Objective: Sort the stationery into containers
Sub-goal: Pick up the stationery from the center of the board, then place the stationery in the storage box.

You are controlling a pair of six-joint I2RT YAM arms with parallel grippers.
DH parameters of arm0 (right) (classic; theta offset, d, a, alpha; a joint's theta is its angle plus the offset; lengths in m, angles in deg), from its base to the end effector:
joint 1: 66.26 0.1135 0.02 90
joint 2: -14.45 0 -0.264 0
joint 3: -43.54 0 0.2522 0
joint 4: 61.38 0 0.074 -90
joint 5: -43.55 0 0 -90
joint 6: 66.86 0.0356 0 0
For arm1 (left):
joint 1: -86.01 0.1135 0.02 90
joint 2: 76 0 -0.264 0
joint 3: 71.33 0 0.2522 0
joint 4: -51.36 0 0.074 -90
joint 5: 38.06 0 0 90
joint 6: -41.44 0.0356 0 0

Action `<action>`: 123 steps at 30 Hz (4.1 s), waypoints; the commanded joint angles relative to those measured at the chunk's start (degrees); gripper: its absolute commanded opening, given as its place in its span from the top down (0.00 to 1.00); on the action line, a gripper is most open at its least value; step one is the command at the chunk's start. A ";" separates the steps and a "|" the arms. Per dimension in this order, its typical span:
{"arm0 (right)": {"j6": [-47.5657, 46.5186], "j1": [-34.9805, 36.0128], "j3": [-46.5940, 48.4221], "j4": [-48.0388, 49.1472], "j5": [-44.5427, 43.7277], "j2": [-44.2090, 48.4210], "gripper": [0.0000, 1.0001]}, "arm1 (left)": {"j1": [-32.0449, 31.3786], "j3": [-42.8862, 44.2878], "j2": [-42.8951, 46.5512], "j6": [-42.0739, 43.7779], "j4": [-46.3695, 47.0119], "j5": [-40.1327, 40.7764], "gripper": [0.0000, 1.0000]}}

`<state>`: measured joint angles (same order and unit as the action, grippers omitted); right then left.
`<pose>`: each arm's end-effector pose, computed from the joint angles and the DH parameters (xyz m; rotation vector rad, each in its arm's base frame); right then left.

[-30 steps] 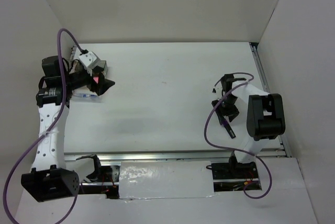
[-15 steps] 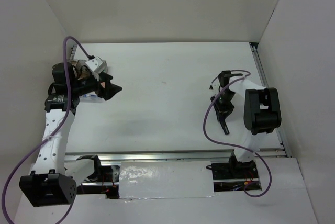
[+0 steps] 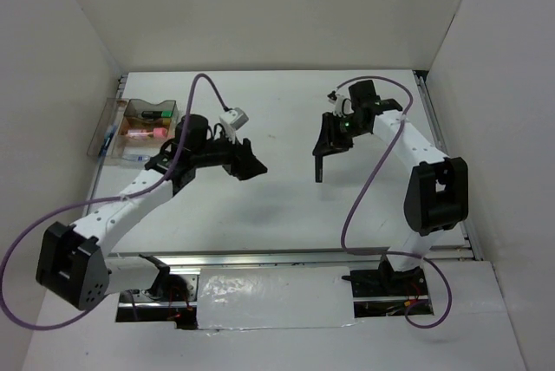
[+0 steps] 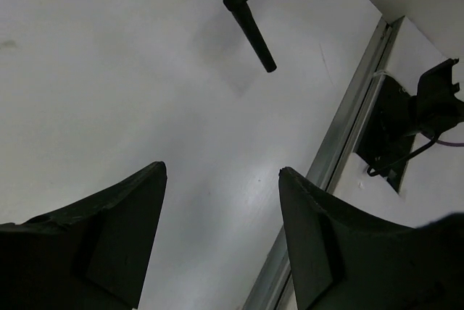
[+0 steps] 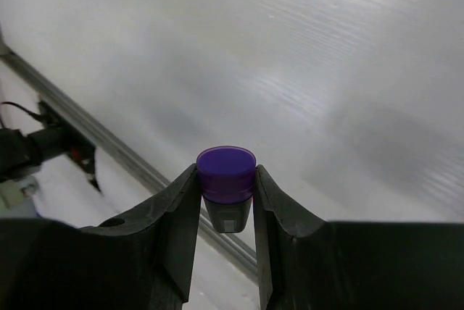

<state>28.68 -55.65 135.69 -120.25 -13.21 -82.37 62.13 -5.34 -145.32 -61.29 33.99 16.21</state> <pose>0.3394 0.0834 0.2622 -0.3017 2.6279 0.8670 0.2429 -0.1303 0.3095 0.6216 1.8982 -1.0198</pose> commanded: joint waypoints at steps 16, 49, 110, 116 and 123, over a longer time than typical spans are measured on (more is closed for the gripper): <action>30.40 6.53 4.66 9.50 -5.90 2.86 1.00 | -13.64 23.08 -21.91 -18.12 -2.44 20.52 0.46; 30.94 5.30 3.44 14.78 5.17 4.88 0.52 | -10.41 26.10 -26.05 -10.66 -8.07 18.85 1.00; 22.32 -8.68 -1.58 15.48 9.39 6.11 0.04 | 42.16 64.93 -60.32 113.10 -42.17 4.17 0.65; 22.32 -8.68 -1.31 15.22 9.74 5.93 0.05 | 42.69 64.31 -59.09 110.21 -40.33 2.69 0.23; 20.48 -9.20 -0.70 13.20 8.60 9.27 0.06 | 42.43 68.80 -50.32 91.43 -34.54 -8.46 0.23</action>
<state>51.15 -64.17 133.35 -105.69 -5.04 -76.36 104.64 59.66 -203.59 41.83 -5.79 17.53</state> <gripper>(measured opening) 0.938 0.767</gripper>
